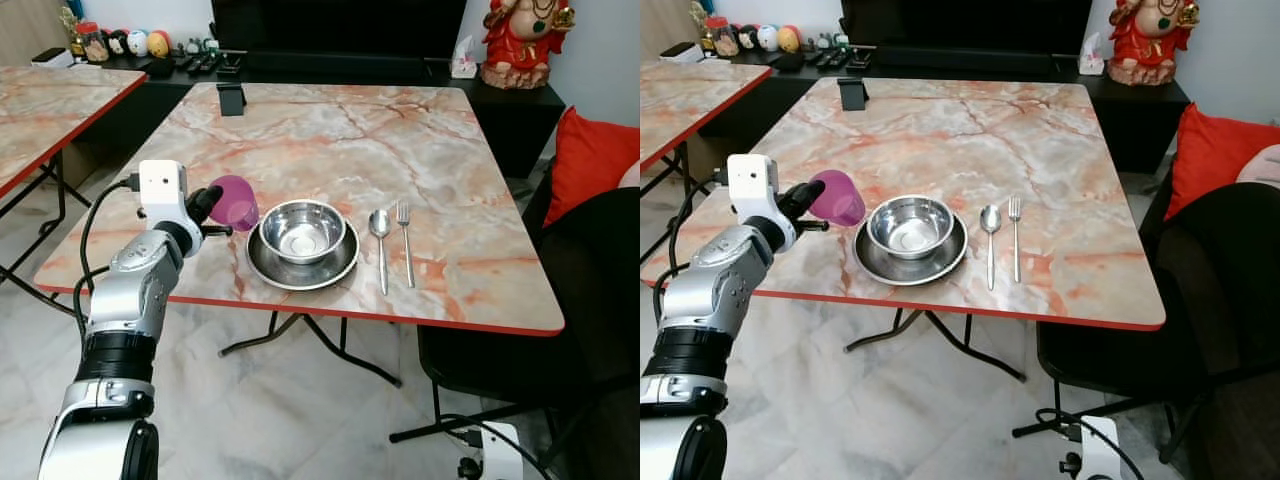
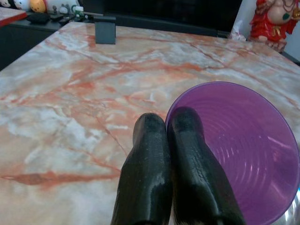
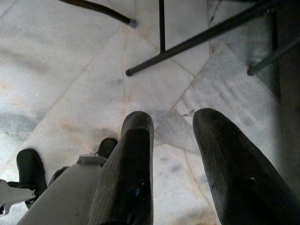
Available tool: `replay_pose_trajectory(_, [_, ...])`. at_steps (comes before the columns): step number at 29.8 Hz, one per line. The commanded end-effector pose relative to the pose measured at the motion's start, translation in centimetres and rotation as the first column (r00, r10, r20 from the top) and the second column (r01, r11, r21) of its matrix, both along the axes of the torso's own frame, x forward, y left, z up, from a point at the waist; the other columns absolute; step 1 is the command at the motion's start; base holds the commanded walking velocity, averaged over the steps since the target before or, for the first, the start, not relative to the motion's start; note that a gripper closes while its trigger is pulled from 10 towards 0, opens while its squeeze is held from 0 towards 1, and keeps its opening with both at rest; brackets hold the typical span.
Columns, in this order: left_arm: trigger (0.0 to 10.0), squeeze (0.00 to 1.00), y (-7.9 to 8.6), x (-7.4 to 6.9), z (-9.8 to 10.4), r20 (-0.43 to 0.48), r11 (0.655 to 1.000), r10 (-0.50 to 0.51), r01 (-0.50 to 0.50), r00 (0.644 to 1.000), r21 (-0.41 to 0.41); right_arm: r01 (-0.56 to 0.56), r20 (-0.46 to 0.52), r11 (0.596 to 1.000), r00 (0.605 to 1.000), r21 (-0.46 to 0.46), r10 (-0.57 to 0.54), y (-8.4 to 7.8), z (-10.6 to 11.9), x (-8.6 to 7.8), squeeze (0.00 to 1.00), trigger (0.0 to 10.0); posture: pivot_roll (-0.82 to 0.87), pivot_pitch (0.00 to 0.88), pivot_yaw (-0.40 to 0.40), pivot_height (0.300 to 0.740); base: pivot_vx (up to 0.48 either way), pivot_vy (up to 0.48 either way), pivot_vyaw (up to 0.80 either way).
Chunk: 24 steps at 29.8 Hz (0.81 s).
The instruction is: Setting the table
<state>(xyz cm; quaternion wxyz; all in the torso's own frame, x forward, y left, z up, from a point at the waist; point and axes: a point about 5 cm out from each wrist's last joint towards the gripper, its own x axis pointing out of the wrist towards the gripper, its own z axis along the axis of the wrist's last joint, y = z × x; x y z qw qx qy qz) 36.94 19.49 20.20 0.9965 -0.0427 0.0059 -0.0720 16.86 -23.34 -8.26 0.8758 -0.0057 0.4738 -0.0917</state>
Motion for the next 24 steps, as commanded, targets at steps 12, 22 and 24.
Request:
replay_pose_trajectory(12, [10.0,0.00,0.01,-0.13,1.36,0.050,1.000,-0.014,0.014,0.999,-0.003,-0.014,-0.005,1.000,1.000,0.004,0.014,0.19,-0.04,0.03,0.00,10.0,0.08,0.000,-0.035,0.707,0.326,0.000,0.00])
replay_pose_trajectory(22, [10.0,0.00,-0.06,-0.13,1.51,0.052,1.000,-0.022,0.022,0.998,0.000,-0.019,-0.008,1.000,1.000,0.005,0.019,0.22,-0.06,0.00,0.00,10.0,0.08,0.000,-0.036,0.707,0.336,0.000,0.00])
replay_pose_trajectory(24, [10.0,0.00,-0.05,-0.12,1.60,0.054,1.000,-0.023,0.024,0.998,-0.004,-0.020,-0.009,1.000,1.000,0.005,0.020,0.22,-0.06,0.00,0.00,10.0,0.09,0.000,-0.037,0.707,0.334,0.000,0.00])
